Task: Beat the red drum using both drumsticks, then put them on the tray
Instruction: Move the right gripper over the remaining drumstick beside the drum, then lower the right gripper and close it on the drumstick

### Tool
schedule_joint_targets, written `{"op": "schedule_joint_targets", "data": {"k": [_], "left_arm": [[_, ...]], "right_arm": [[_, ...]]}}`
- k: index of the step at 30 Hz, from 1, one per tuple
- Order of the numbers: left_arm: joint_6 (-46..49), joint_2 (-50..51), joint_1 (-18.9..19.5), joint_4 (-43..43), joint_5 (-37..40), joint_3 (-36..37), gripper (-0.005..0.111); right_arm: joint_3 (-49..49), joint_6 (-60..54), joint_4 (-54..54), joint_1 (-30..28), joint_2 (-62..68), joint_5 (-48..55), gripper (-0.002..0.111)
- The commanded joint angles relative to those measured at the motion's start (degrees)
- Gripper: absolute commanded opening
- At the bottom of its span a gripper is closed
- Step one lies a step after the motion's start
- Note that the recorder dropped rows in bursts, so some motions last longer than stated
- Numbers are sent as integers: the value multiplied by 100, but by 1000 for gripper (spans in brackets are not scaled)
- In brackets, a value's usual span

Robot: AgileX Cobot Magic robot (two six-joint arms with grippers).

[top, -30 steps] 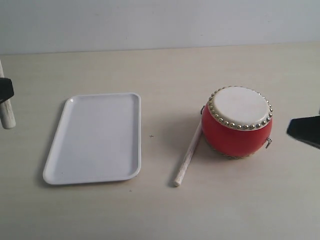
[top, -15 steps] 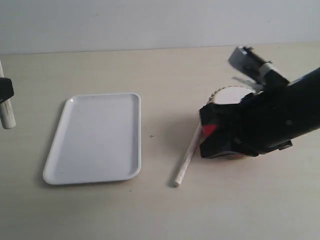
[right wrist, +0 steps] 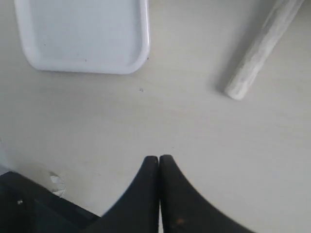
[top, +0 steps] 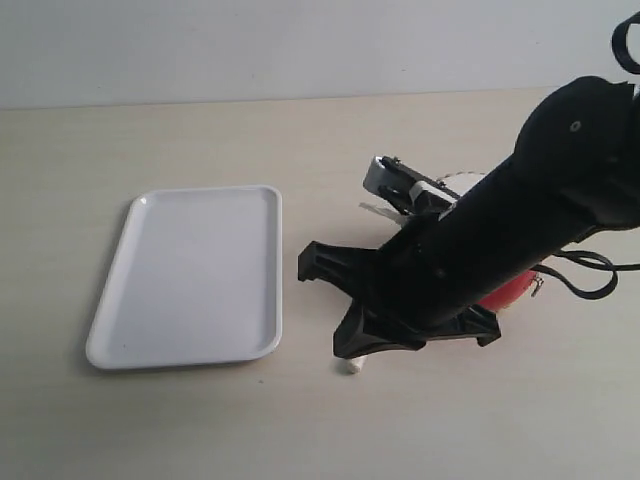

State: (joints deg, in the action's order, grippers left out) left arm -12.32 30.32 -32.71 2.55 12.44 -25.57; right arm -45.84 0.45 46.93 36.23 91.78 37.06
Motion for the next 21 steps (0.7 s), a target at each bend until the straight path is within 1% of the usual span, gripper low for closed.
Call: {"op": "schedule_joint_targets", "data": {"k": [1,2,4,5,6,9,11,12,14,16,19,21], "left_arm": [[-36,-92,-145,-15,-16,7,0],[-36,-92,-172,-15,-16,7,0],[-36,-92,-234,-15,-16,7,0],[-47,-92,-278,-15,-16,7,0],[-47,-92,-328,-15,-16,7,0],[-57,-92,-434,-15,-16,7,0],[-57,-92,-454,-26,-16,7,0],[-87,-92,-454,-27,-16,7,0],[-173,-92,-454,-27,-16,7,0],[-185,-101,-512,-35,7,7,0],[-164,-182,-674,-35,33,7,0],[-164,-238,-737,-20,33,7,0]], "right_arm": [[-29,1211,-632,506,25,-714,0],[-29,1598,-945,602,25,-839,1],[-29,2771,-1796,830,25,-1048,3],[-29,3464,-2199,914,25,-1064,4],[-29,4148,-2832,1047,25,-1064,5],[-53,6087,-4171,1371,25,-851,6],[-151,6965,-5013,1560,25,-608,6],[-258,7585,-5462,1657,28,-324,6],[-460,8286,-6207,1751,52,130,6],[-689,8612,-6486,1779,106,406,6],[-936,8772,-6663,1779,183,126,5],[-947,9055,-6799,1779,228,-264,5]]}}
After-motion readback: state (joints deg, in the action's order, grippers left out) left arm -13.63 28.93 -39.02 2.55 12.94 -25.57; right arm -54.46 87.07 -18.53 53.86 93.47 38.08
